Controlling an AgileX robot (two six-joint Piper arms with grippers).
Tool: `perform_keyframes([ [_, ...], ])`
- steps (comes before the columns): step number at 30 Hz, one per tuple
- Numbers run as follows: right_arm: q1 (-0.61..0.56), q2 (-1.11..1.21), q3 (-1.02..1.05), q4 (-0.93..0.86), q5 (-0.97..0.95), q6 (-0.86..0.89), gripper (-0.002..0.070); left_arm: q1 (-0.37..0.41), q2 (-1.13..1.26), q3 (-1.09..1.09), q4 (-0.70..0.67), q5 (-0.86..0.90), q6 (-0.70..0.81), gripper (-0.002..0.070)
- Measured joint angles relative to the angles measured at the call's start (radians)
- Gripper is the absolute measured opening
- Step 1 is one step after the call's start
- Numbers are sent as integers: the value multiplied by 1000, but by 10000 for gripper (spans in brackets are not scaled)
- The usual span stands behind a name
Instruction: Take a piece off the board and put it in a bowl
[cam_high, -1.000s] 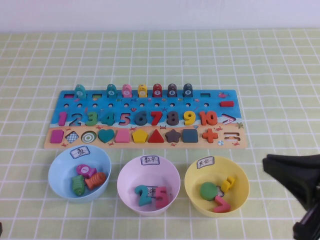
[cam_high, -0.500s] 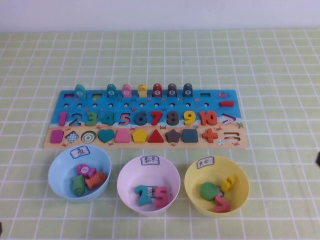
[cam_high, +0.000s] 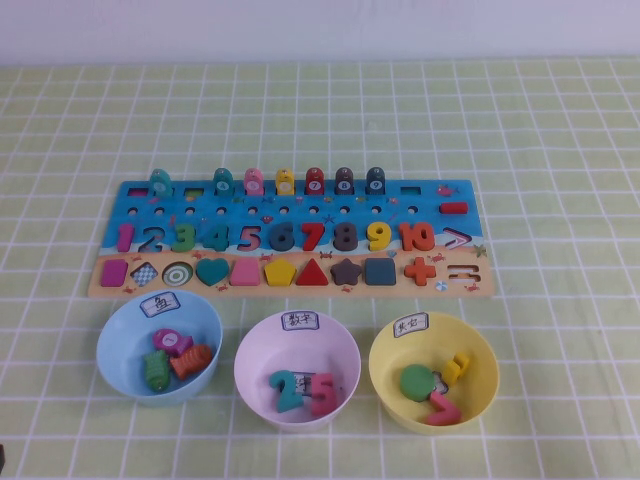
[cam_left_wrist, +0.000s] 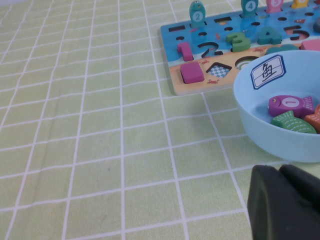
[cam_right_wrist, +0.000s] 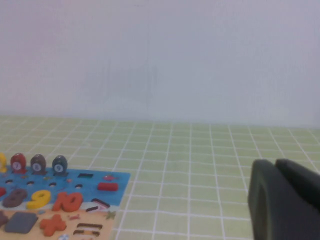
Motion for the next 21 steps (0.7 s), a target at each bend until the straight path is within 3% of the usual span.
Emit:
perform_keyframes([
  [8, -177, -164, 104, 81, 117, 0, -17, 0, 0, 0, 0, 0, 0, -5],
  [21, -198, -167, 119, 78, 184, 6, -17, 0, 0, 0, 0, 0, 0, -5],
])
